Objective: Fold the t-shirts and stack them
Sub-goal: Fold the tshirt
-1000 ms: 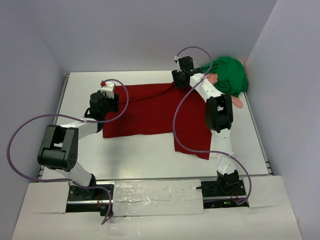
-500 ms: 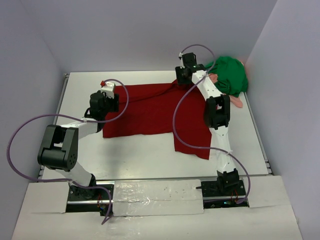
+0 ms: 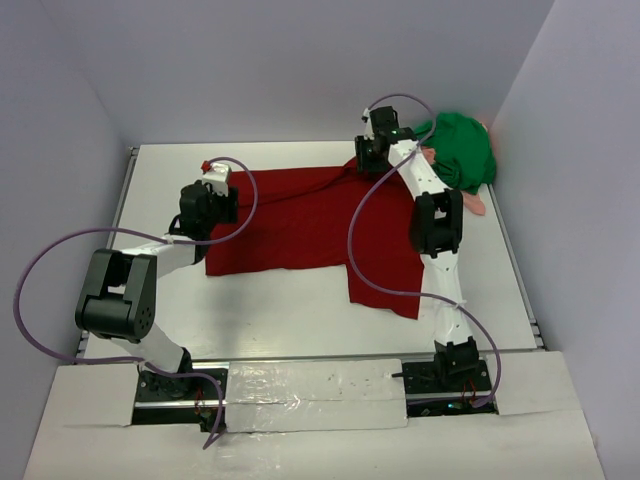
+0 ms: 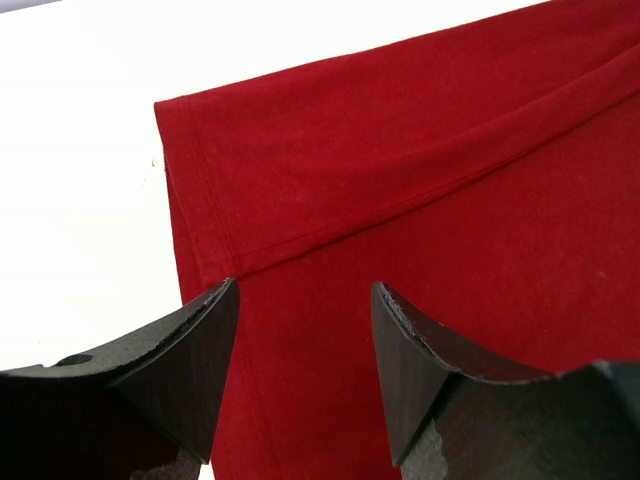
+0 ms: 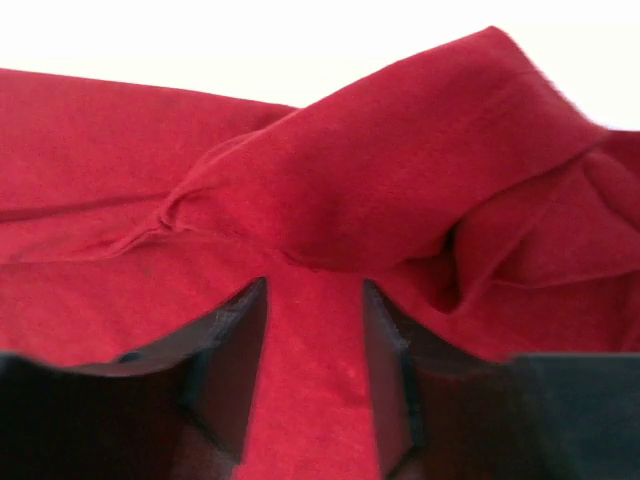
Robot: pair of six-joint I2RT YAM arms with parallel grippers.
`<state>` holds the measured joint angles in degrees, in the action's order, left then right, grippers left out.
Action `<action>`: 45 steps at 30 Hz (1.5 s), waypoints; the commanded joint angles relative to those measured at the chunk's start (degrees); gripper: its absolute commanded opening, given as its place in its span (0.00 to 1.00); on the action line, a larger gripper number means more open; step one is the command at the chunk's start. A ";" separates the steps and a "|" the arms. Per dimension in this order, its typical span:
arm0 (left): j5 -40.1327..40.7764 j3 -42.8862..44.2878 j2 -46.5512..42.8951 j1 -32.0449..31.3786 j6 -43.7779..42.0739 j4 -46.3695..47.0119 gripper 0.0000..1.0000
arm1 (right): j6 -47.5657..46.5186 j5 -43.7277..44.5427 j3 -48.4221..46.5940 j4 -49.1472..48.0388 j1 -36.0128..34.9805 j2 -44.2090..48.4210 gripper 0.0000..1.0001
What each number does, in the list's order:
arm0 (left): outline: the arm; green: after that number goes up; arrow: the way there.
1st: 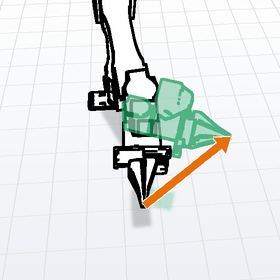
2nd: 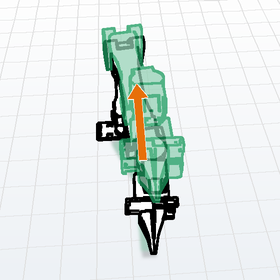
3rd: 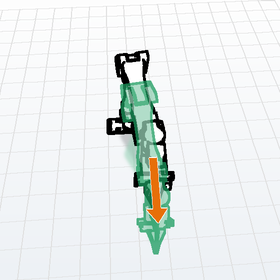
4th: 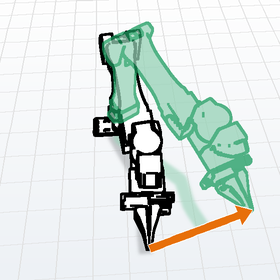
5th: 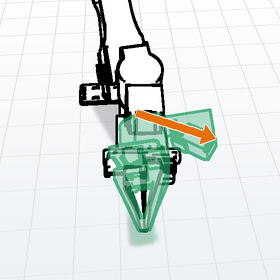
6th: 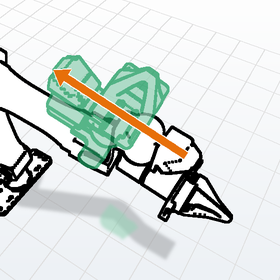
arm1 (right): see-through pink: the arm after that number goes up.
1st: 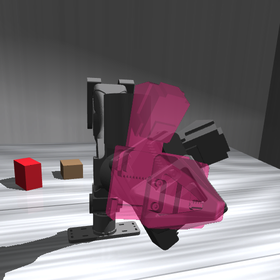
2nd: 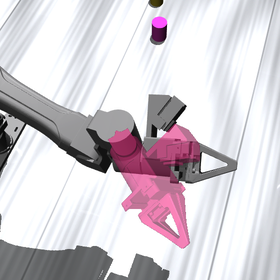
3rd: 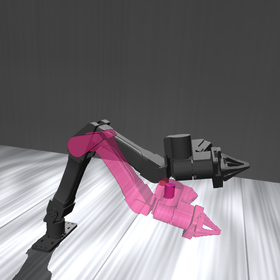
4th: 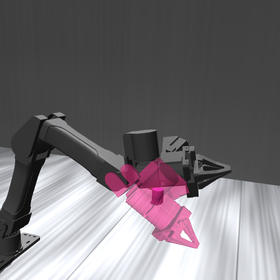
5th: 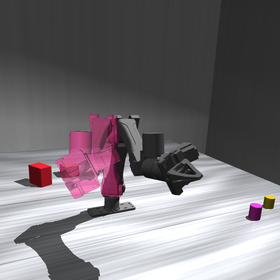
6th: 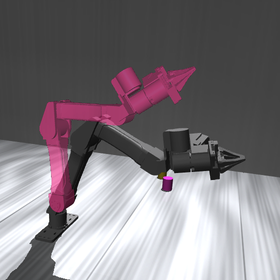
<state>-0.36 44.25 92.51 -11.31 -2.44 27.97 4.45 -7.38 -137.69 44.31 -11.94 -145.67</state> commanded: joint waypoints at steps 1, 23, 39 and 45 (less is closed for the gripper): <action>-1.05 2.33 0.04 -0.47 -0.38 0.25 0.64 | 1.97 -3.35 -4.51 1.73 0.43 -2.07 0.46; -1.05 1.81 -0.22 -0.47 -0.38 0.77 0.64 | -6.27 7.95 14.97 -10.55 -2.81 10.21 0.00; -0.69 1.72 -0.31 -0.47 -0.55 0.95 0.64 | -38.53 34.00 43.11 -43.60 -12.84 21.04 0.45; -0.61 1.81 -0.14 -0.47 -0.73 0.95 0.64 | -53.55 44.54 48.38 -60.63 -14.42 17.01 0.47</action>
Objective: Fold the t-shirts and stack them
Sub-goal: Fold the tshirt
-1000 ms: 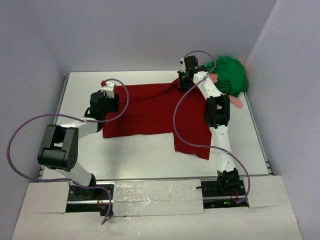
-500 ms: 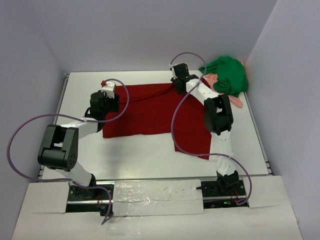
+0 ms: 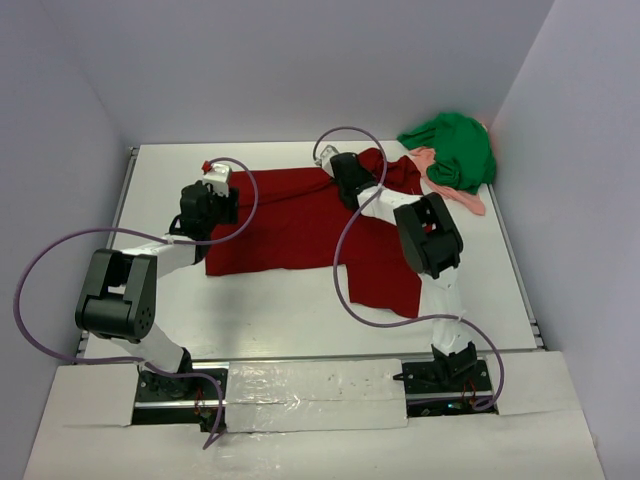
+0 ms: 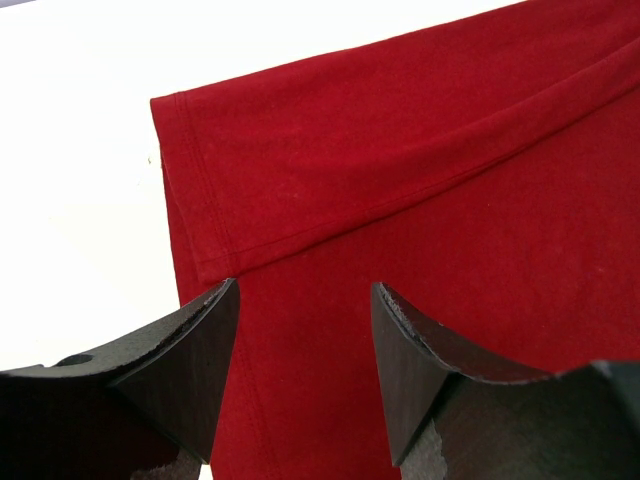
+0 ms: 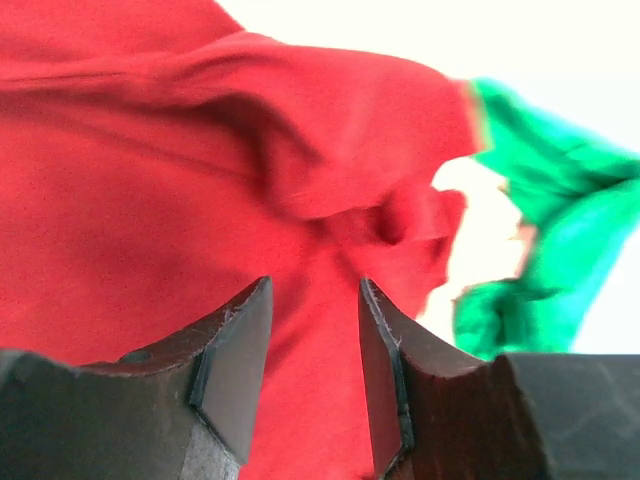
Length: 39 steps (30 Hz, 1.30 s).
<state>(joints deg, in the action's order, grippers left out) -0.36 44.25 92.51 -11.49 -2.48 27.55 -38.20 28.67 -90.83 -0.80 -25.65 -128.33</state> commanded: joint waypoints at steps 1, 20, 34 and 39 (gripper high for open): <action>-0.61 1.89 -0.05 -0.29 -0.68 1.37 0.64 | -14.50 9.21 2.31 -20.07 -0.98 -0.95 0.47; -0.43 2.16 0.04 -0.29 -0.86 1.10 0.64 | -5.05 2.54 -20.18 1.94 -0.37 -12.11 0.48; -0.43 2.42 0.30 -0.29 -0.95 0.93 0.64 | -3.29 2.62 -25.01 9.06 0.42 -15.01 0.44; -0.43 2.42 0.30 -0.29 -0.86 0.93 0.64 | -4.17 3.59 -25.28 7.83 0.69 -15.72 0.18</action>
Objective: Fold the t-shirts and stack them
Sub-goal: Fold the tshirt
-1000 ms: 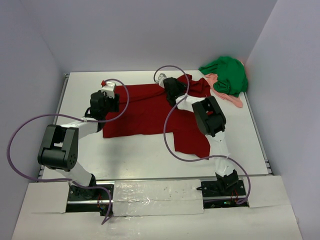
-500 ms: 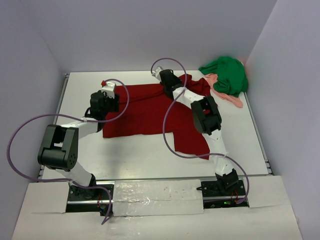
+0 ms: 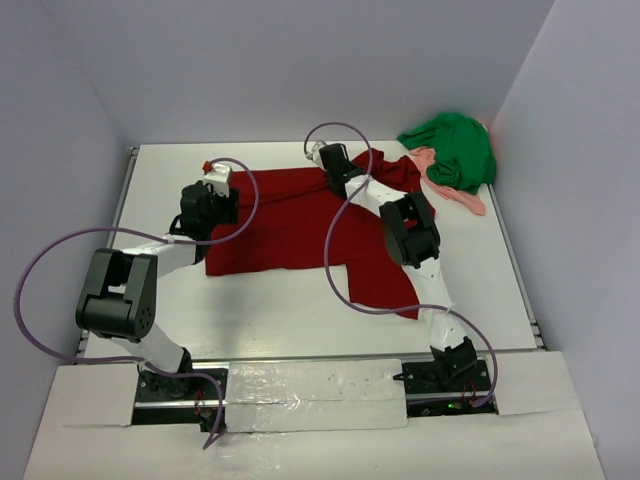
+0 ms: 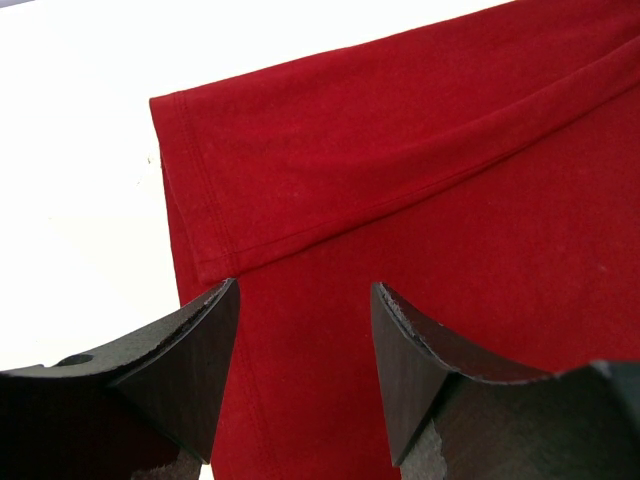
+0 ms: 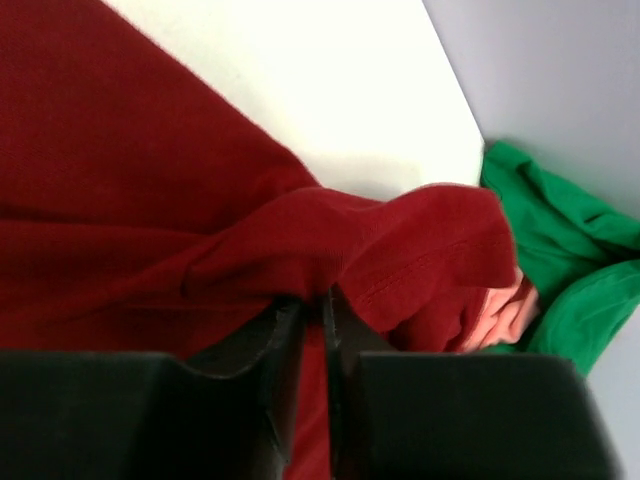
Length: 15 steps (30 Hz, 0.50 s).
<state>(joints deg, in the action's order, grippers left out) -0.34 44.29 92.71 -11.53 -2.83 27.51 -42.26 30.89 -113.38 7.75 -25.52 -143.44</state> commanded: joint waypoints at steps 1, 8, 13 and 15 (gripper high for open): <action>-0.45 2.38 0.19 -0.25 -0.51 0.88 0.64 | -0.19 1.71 -2.63 -0.98 0.56 -0.70 0.13; -0.36 2.46 0.28 -0.25 -0.51 0.88 0.64 | -0.63 2.68 0.78 -2.74 0.38 1.57 0.00; -0.28 2.55 0.28 -0.25 -0.51 0.79 0.64 | -1.51 3.56 5.10 -5.20 -0.32 5.52 0.00; -0.28 2.46 0.19 -0.25 -0.51 0.88 0.64 | -1.25 3.73 7.12 -5.20 -0.58 6.85 0.00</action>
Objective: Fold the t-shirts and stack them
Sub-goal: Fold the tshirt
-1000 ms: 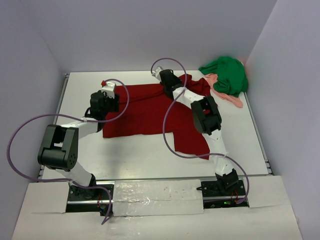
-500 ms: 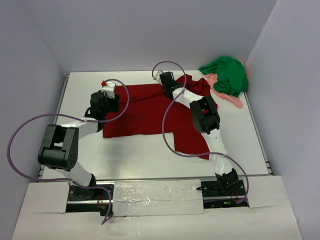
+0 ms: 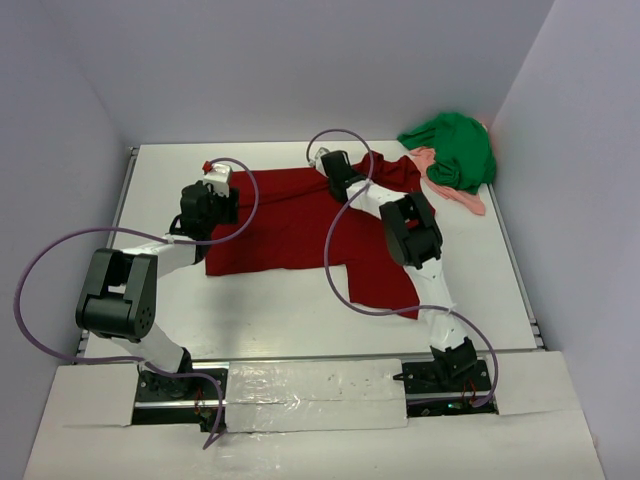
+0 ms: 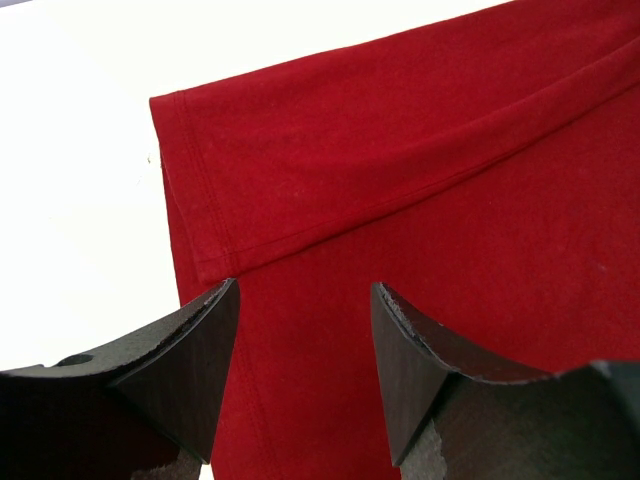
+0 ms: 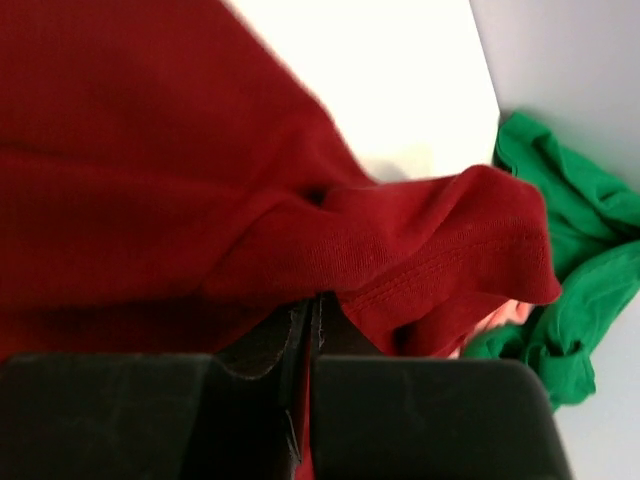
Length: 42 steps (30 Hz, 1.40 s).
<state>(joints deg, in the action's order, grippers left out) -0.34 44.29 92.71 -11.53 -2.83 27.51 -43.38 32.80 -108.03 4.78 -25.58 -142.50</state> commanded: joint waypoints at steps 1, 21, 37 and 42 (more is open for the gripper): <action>-0.28 2.46 0.19 -0.25 -0.51 0.88 0.64 | -0.04 1.83 2.29 -2.05 -0.87 6.70 0.00; -0.45 1.59 -0.68 -0.51 -0.77 1.06 0.64 | 4.61 2.27 11.70 5.42 -9.92 16.02 0.00; -0.28 1.23 -1.04 -0.51 -1.12 1.06 0.64 | 10.59 0.51 11.61 14.22 -14.41 15.93 0.00; -0.36 1.06 -1.30 -0.51 -1.30 1.06 0.64 | 7.08 5.08 11.45 9.20 -12.30 14.88 0.00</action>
<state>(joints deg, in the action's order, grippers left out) -0.34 44.29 92.71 -11.68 -3.60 27.51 -34.92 34.63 -95.96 17.56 -39.07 -130.50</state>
